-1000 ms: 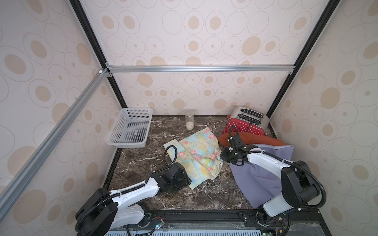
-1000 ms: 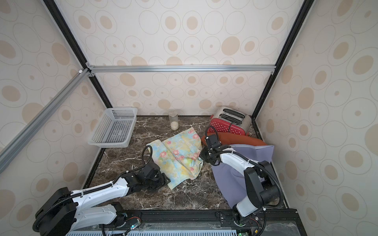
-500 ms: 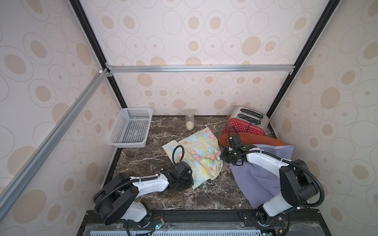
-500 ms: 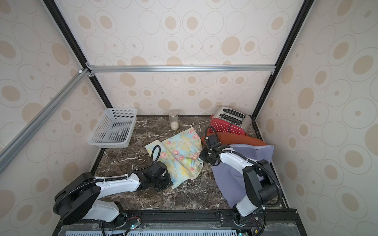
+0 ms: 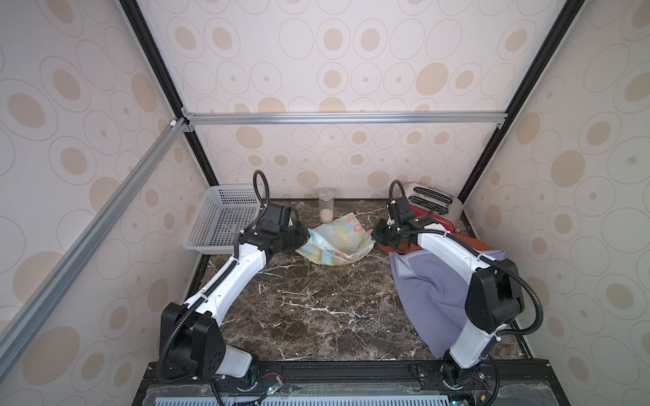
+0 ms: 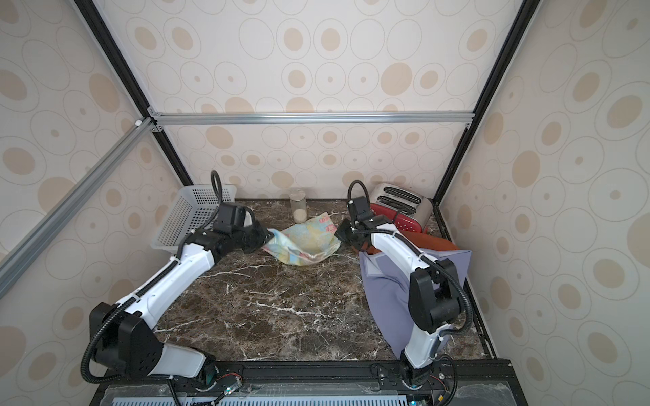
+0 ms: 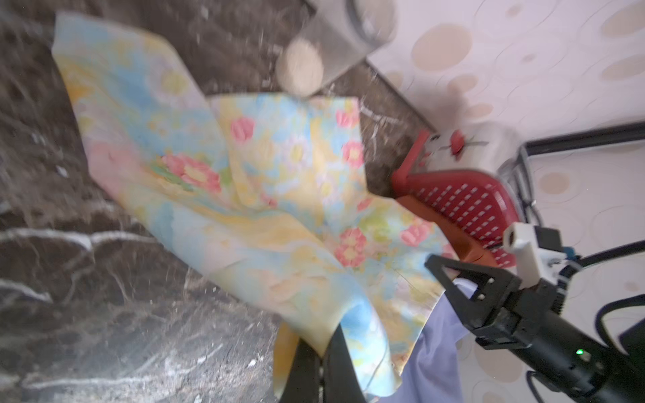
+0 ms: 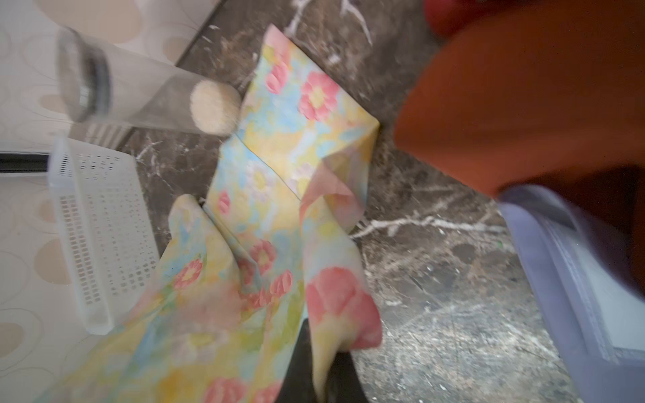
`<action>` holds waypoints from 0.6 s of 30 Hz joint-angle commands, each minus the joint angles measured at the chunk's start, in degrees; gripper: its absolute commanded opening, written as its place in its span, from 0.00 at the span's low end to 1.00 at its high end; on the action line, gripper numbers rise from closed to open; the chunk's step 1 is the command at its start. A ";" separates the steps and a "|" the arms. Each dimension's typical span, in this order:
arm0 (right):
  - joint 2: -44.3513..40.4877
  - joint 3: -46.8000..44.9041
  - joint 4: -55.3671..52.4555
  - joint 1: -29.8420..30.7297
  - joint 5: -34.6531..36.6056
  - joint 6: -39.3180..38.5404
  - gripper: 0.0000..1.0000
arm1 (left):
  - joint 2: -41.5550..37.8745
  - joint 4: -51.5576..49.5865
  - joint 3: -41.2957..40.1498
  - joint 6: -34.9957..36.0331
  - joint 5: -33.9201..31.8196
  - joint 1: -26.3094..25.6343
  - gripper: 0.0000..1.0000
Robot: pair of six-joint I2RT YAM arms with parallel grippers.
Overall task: Roll up the skirts
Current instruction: Flatten out the skirt at the center of the board.
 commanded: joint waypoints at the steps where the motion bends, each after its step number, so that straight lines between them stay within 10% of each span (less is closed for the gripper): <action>1: 1.79 9.78 -6.54 -0.55 0.03 -1.48 0.04 | 4.24 -12.62 11.38 9.45 2.69 2.40 0.00; 6: -2.88 3.51 -4.45 0.55 -1.64 -1.30 0.04 | 0.27 -15.21 8.82 12.21 4.74 2.49 0.00; 14: -19.58 -36.46 4.80 5.49 -5.27 1.58 0.10 | -26.49 -17.39 -28.59 5.85 11.36 -1.04 0.04; 18: -23.99 -44.28 1.72 6.05 -3.62 1.24 0.35 | -36.65 -19.28 -35.42 0.59 13.32 -4.01 0.50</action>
